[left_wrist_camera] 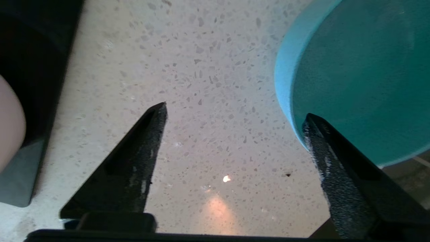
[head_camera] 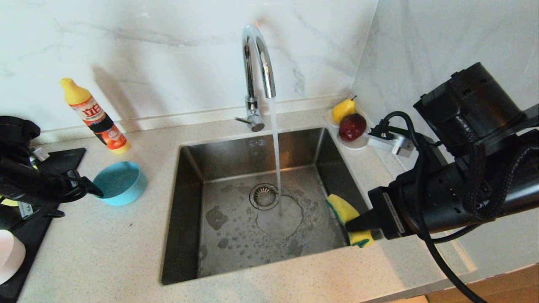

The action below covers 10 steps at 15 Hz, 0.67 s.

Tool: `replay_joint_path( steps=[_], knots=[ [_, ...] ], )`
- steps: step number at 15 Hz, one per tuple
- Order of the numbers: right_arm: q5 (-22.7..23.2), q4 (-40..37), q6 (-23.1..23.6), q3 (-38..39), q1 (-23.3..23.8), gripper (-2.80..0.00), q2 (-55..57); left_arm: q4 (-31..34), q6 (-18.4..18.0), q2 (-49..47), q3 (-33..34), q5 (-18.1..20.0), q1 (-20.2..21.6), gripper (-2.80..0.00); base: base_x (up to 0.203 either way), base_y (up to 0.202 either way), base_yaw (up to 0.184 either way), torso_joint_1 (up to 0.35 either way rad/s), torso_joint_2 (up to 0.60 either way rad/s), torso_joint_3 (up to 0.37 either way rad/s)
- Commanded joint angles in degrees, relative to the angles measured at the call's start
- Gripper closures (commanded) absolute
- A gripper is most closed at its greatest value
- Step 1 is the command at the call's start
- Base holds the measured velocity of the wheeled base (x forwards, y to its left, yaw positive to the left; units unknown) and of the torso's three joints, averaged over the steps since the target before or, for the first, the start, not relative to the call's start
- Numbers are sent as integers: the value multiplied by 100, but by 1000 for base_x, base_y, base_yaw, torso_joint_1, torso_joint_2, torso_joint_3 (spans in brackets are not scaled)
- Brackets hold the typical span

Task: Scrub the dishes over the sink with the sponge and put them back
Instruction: Wash the bowl

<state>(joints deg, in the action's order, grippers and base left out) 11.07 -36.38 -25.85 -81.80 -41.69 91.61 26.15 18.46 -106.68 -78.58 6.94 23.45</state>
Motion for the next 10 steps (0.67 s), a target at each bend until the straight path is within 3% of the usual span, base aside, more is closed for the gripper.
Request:
replay_joint_path(
  steps=[1, 10],
  knots=[
    [18, -19, -8, 6, 23, 0, 15, -31, 35, -152, 0, 1, -60, -280, 0, 0, 0, 0, 0, 0],
    [44, -9, -16, 82, 73, 0, -37, -92, 167, -363, 159, 1, -156, -280, 0, 0, 0, 0, 0, 0]
  ],
)
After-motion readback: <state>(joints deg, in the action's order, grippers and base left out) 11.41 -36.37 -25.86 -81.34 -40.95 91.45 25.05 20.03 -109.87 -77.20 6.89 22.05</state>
